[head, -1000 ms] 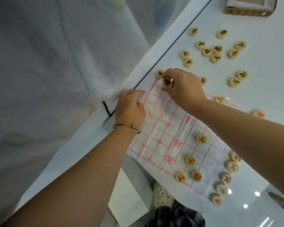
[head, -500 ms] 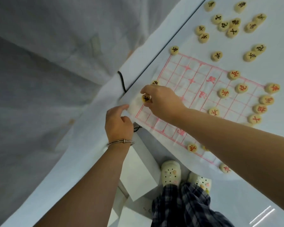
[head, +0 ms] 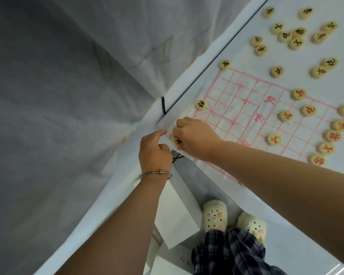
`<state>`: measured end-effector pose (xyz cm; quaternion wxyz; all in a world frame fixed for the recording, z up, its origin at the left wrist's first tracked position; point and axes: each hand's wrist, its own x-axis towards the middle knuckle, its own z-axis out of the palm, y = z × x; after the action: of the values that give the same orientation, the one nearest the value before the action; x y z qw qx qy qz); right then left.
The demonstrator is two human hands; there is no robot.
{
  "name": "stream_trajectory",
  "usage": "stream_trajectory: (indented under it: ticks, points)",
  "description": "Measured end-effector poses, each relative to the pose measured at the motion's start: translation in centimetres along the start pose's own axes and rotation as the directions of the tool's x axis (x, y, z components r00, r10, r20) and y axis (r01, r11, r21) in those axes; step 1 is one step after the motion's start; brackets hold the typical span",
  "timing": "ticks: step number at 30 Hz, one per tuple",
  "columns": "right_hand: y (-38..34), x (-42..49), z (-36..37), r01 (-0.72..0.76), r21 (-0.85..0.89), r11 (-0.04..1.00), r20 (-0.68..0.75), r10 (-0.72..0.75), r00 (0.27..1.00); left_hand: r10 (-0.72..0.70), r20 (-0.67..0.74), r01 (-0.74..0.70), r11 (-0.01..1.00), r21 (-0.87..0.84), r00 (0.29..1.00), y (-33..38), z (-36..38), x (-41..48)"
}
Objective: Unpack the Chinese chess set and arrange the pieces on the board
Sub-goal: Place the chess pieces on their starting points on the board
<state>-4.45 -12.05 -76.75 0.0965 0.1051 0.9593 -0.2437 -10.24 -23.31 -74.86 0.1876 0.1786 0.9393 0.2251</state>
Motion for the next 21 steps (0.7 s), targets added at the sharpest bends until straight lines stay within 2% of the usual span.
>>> stream_trajectory:
  ticks: [8,16,21]
  points:
    - [-0.1,-0.5,0.5,0.046,-0.077,0.996,-0.011,-0.047,0.999,-0.013,0.003,0.013,1.0,-0.003,1.0,0.4,0.0,0.2]
    - [0.0,-0.5,0.5,0.015,-0.045,0.999,-0.016,-0.016,1.0,-0.013,0.009,0.013,1.0,-0.004,1.0,0.6,-0.2,0.0]
    - [0.6,-1.7,-0.9,-0.03,-0.006,1.0,-0.068,0.03,0.997,0.025,0.02,-0.025,1.0,-0.008,0.999,1.0,-0.5,-0.3]
